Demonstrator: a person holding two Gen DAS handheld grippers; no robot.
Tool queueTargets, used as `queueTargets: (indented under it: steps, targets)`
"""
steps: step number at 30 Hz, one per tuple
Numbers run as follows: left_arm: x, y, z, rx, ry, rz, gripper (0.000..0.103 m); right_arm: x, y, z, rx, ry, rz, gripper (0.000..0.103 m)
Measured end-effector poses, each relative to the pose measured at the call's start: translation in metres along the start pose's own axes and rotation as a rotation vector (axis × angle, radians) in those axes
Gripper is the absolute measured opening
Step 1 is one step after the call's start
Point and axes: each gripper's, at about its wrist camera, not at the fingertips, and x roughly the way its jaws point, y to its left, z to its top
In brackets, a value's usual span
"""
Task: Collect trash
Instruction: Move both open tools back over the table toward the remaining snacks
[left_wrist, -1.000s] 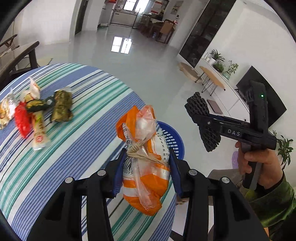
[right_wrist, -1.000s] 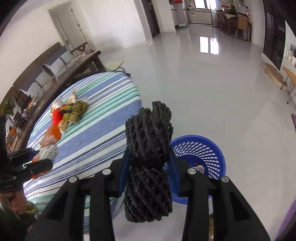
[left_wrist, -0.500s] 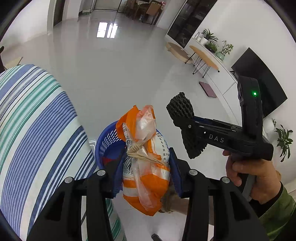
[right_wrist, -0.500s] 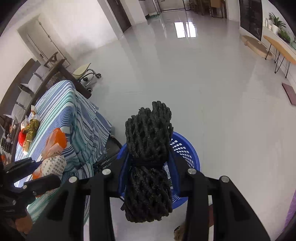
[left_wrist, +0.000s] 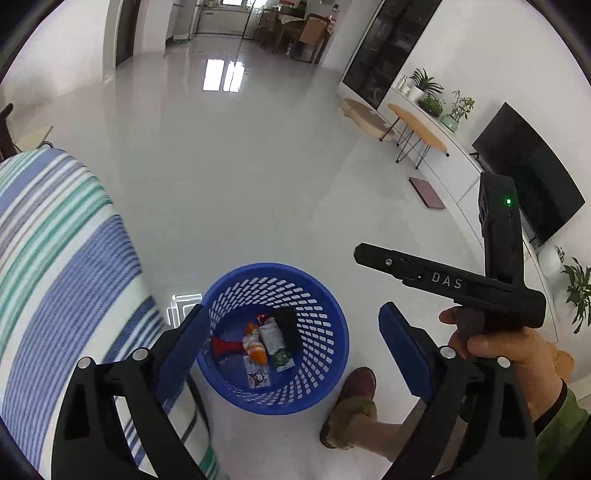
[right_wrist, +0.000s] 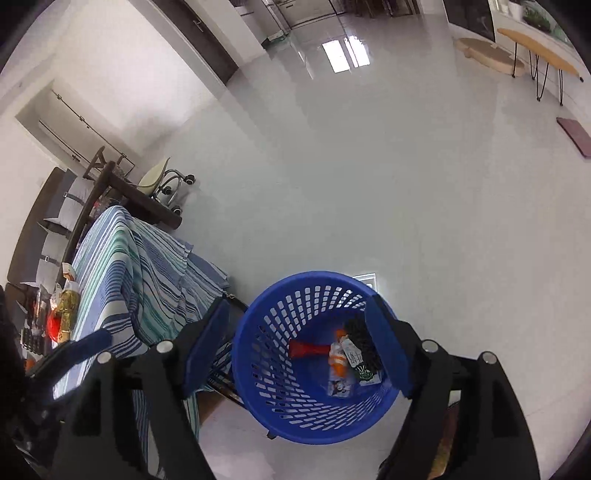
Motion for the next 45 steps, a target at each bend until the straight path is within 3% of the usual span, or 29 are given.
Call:
queueTargets:
  steps: [4,7,11,16,20,25,33,38,45]
  targets:
    - [-0.059,0.008,-0.024,0.016,-0.114,0.068,0.098,-0.017,0.025,-0.012,-0.1,-0.074,-0.067,0.098]
    - [-0.097,0.023,-0.052,0.007,-0.155,0.142,0.098,-0.025,0.065,-0.029,-0.244,-0.119,-0.097,0.098]
    - [-0.134,0.059,-0.093,-0.043,-0.15,0.267,0.098,-0.03,0.127,-0.063,-0.42,-0.161,-0.094,0.098]
    - [-0.167,0.11,-0.132,-0.044,-0.105,0.398,0.098,-0.034,0.202,-0.108,-0.546,-0.133,0.004,0.098]
    - [-0.193,0.153,-0.148,-0.107,-0.094,0.465,0.098,-0.025,0.256,-0.136,-0.612,-0.045,0.077,0.098]
    - [-0.214,0.201,-0.167,-0.171,-0.081,0.512,0.098,-0.007,0.309,-0.157,-0.696,0.015,0.068,0.098]
    - [-0.23,0.255,-0.189,-0.277,-0.077,0.565,0.098,0.012,0.343,-0.165,-0.754,0.02,0.045,0.098]
    - [-0.223,0.262,-0.198,-0.263,-0.044,0.587,0.098,0.021,0.343,-0.167,-0.755,0.014,0.003,0.098]
    - [-0.225,0.265,-0.204,-0.289,-0.08,0.551,0.098,0.035,0.338,-0.166,-0.772,0.034,-0.032,0.098]
